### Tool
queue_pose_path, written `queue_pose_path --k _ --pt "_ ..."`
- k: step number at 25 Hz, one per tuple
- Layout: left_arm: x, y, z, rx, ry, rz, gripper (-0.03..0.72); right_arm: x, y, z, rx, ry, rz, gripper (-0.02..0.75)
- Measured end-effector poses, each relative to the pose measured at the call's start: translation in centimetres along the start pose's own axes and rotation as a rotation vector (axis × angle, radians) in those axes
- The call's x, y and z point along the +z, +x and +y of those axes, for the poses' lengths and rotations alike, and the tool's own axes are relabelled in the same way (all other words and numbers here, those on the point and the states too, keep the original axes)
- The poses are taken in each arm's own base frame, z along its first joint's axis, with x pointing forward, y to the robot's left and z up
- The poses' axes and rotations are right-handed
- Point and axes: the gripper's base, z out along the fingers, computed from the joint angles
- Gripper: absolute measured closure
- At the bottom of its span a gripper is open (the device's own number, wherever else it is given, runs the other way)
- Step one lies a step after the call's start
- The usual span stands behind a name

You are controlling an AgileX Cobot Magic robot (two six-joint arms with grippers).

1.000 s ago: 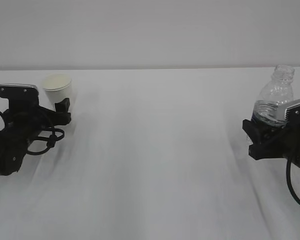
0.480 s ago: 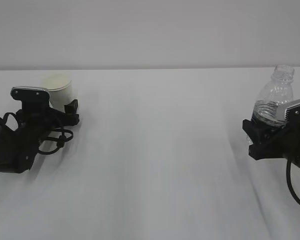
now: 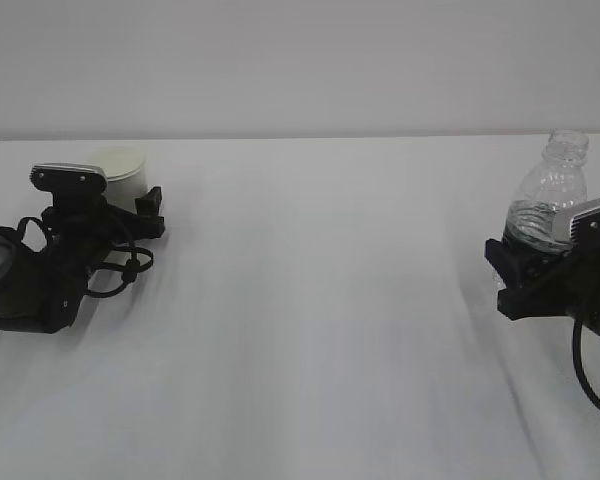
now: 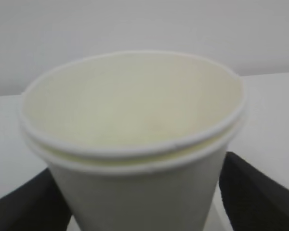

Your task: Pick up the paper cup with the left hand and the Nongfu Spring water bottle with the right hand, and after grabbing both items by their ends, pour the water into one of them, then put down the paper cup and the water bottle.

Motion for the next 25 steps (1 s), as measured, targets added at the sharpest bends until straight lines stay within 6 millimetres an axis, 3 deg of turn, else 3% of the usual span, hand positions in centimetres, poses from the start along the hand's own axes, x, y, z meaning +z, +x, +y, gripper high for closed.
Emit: queue_pose_path --k 11,25 --pt "0.4 0.1 1.1 -0.001 -0.022 -0.006 0.037 0.0 0.0 0.0 0.000 -0.001 0.000 0.314" --pt "1.5 -0.2 1.0 0.003 -0.009 -0.043 0.057 0.0 0.0 0.0 0.000 -0.001 0.000 0.316"
